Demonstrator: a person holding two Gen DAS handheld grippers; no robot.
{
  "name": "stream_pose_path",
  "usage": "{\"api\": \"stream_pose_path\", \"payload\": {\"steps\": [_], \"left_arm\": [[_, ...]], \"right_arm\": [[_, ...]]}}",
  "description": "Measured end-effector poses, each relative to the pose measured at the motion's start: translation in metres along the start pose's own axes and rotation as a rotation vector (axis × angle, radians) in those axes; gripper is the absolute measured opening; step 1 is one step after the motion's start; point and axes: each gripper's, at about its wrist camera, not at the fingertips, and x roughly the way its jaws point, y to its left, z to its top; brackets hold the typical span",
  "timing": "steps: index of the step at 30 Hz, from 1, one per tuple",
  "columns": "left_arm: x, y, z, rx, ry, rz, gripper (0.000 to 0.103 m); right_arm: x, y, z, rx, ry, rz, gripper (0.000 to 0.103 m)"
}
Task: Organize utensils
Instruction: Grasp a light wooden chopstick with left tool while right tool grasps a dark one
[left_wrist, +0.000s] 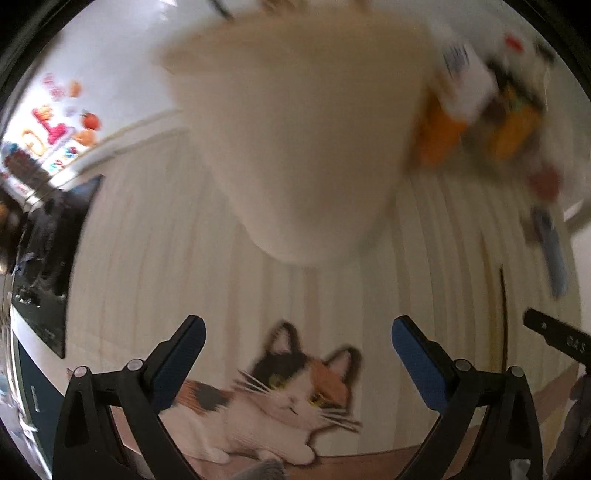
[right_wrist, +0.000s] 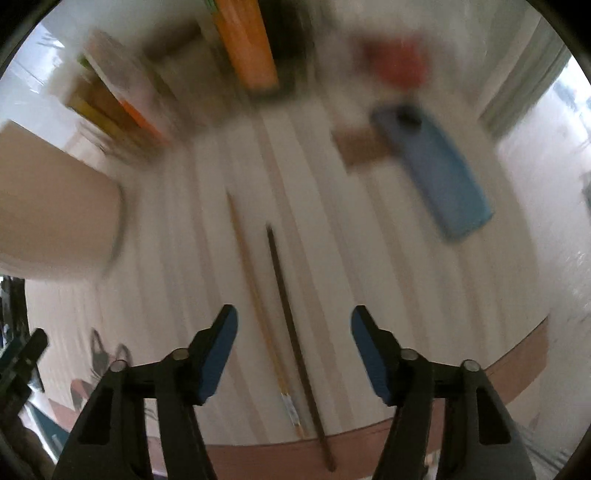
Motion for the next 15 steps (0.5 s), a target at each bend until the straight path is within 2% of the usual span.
{"api": "stream_pose_path", "payload": {"steps": [3, 5, 6, 8, 10, 15], "left_arm": [[0.021, -0.025, -0.012, 0.058, 0.060, 0.010, 0.103], [0.030, -0.039, -0.017, 0.089, 0.083, 0.016, 0.103], [0.033, -0.046, -0.019, 0.102, 0.092, 0.015, 0.103], [0.036, -0.060, -0.022, 0.126, 0.101, 0.013, 0.103], [0.036, -0.077, -0.022, 0.152, 0.110, 0.000, 0.103], [0.036, -0.125, -0.017, 0.188, 0.135, -0.070, 0.103]], "right_arm": [[0.022, 0.002, -0.008, -0.036, 0.061, -0.013, 0.054], [0.035, 0.001, -0.010, -0.054, 0.094, -0.036, 0.037], [0.038, 0.000, -0.012, -0.054, 0.097, -0.044, 0.034], [0.041, -0.003, -0.011, -0.053, 0.085, -0.061, 0.017], [0.044, -0.014, -0.008, -0.030, 0.085, -0.071, 0.006], [0.047, -0.053, -0.004, -0.004, 0.099, -0.097, 0.006]]}}
